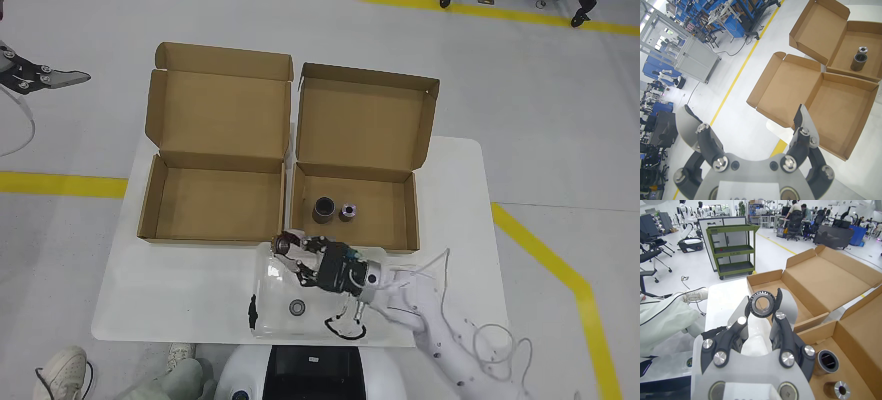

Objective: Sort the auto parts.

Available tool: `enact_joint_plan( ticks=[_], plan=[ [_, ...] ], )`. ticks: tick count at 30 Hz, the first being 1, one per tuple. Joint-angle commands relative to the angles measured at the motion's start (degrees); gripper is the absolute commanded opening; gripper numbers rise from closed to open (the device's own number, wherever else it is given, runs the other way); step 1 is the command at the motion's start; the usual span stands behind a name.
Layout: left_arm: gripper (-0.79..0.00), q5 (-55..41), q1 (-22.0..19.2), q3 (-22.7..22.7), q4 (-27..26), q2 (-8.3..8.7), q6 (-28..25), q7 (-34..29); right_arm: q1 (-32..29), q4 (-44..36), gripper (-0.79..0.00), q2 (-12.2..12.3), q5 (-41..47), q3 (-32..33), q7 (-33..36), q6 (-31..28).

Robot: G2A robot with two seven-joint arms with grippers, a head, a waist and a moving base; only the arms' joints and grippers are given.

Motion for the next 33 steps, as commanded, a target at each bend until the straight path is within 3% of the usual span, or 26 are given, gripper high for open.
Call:
enact_joint_plan(
  ticks=[1,15,33],
  plan=[
    [0.000,0.0,0.0,0.0,0.0,0.00,0.0,0.0,0.4,-2.1,-0.785,0.0,-0.2,0.4,0.3,0.5],
    [0.000,0.0,0.0,0.0,0.0,0.00,0.0,0.0,6.6,-13.2,-0.785,-0.7,2.3,0.7,6.5,3.0],
    [0.000,0.0,0.0,0.0,0.0,0.00,0.0,0.0,14.2,-14.7,-0.785,-2.6,7.4,-1.3,8.6,5.2]
  ],
)
